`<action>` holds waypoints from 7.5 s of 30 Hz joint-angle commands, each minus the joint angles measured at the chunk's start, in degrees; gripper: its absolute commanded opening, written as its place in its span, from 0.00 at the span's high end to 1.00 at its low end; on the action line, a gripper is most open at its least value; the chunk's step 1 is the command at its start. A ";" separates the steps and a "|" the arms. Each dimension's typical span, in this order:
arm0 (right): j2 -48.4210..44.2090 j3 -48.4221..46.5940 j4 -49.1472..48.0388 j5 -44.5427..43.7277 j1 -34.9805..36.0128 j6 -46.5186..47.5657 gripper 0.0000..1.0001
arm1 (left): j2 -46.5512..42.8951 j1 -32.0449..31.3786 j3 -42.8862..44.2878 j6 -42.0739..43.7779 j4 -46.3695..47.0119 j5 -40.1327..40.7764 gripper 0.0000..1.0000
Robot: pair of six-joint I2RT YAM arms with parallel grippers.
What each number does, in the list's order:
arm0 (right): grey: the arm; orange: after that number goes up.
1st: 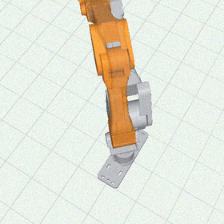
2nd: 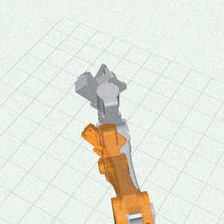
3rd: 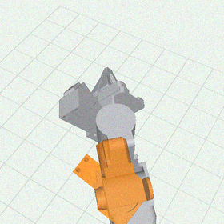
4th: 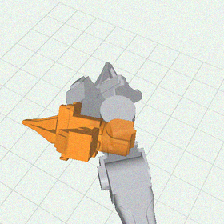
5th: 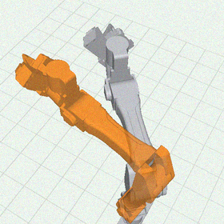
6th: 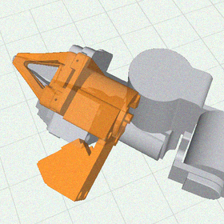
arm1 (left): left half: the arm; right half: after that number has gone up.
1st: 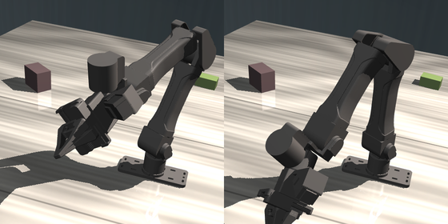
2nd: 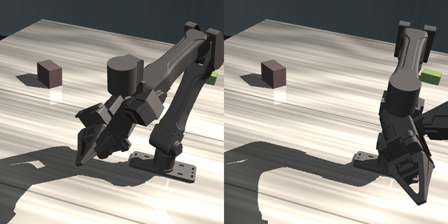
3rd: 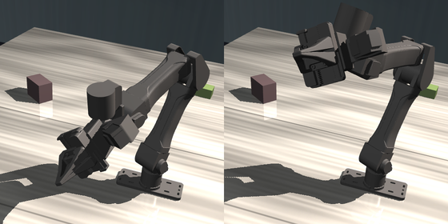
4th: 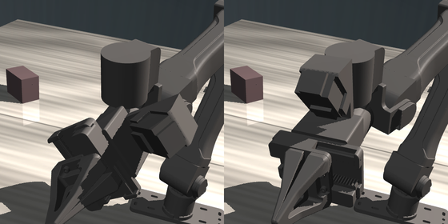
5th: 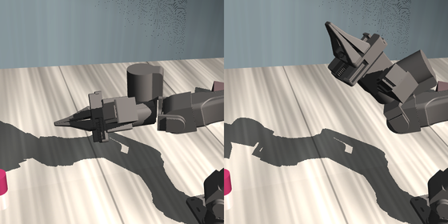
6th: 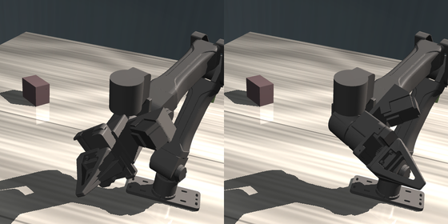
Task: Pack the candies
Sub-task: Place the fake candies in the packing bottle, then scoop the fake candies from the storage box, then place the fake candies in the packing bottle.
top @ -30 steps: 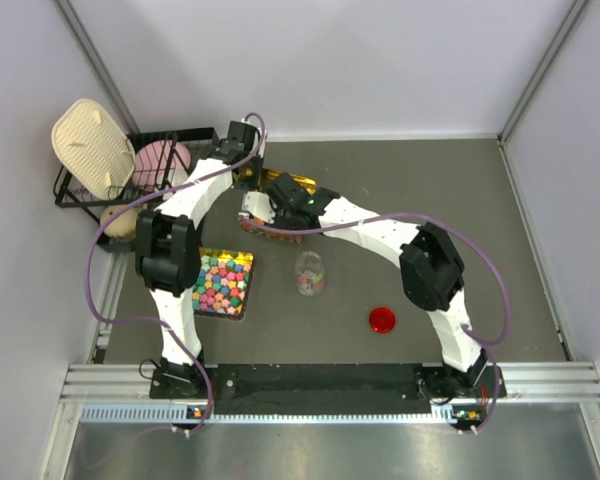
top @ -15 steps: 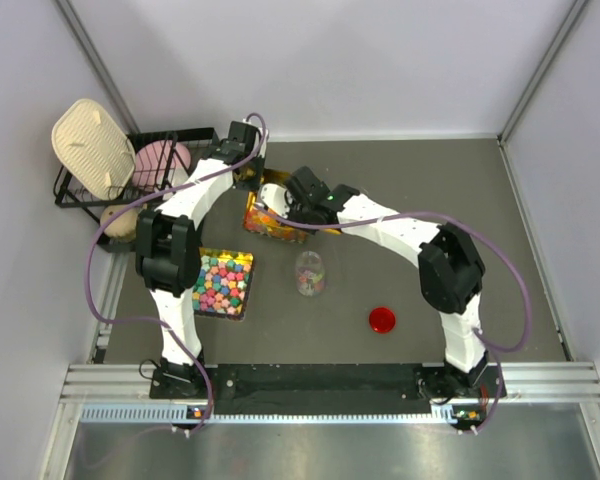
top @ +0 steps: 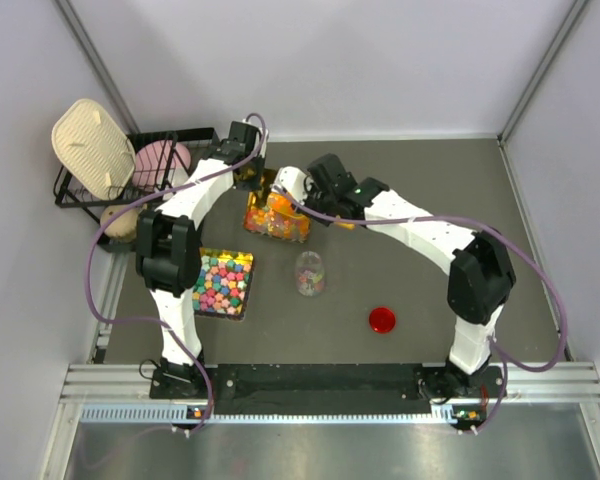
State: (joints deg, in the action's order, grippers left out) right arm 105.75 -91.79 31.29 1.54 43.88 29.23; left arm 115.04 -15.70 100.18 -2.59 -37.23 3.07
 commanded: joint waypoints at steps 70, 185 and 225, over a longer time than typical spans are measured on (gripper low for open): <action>-19.98 2.23 35.16 -18.50 13.60 22.18 1.00 | -1.93 1.29 1.07 -0.57 2.34 0.27 1.00; 27.75 -38.11 26.98 -22.55 10.44 31.78 1.00 | -2.37 2.96 -1.30 -9.63 5.33 2.12 1.00; 23.46 -30.83 12.40 -5.76 4.29 6.98 1.00 | -0.17 4.10 -1.92 -9.54 4.80 -1.93 1.00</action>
State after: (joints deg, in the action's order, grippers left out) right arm 134.50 -126.28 48.31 -7.66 50.11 40.73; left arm 115.85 -11.38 96.33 -10.57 -34.33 3.70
